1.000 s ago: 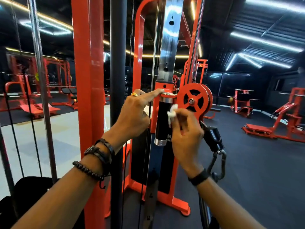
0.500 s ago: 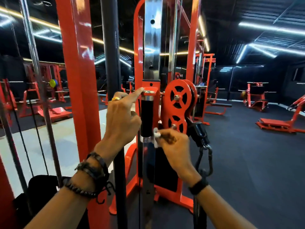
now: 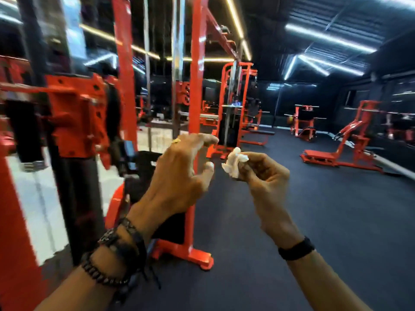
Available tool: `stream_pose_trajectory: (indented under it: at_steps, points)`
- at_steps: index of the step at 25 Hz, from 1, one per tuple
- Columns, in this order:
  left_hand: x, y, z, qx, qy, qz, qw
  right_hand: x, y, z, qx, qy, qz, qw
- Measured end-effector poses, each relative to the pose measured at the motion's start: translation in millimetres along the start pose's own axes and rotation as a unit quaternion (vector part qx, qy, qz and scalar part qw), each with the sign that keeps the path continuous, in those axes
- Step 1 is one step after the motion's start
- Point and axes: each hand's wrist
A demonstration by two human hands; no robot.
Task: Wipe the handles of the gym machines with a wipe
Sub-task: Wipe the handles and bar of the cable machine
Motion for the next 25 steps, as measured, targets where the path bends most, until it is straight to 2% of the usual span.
stream_pose_trajectory:
  at_steps: [4,9,13,17,25]
  points:
    - [14,16,101,-0.041,-0.047,-0.034,0.997,35,10,-90,-0.031,-0.013,0.000,0.999]
    - [61,8,192,-0.020,-0.057,-0.031,0.998,92,67,-147,-0.015,0.010,0.013,1.000]
    - [95,-36,261,-0.004,-0.031,-0.022,0.999,140,135,-175,-0.022,-0.004,0.015,1.000]
    - [147,-98,353,-0.013,0.029,-0.050,0.998,237,207,-209,-0.044,-0.009,0.007,0.999]
    - [260,-191,498,0.002,0.033,-0.078,0.996,391,339,-240,-0.020,-0.024,0.001,1.000]
Point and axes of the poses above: each hand's wrist, its own x-axis towards the middle knuckle, its own z-axis out of the palm, y = z × x, and after that the axes turned 2 degrees about y, right-handed
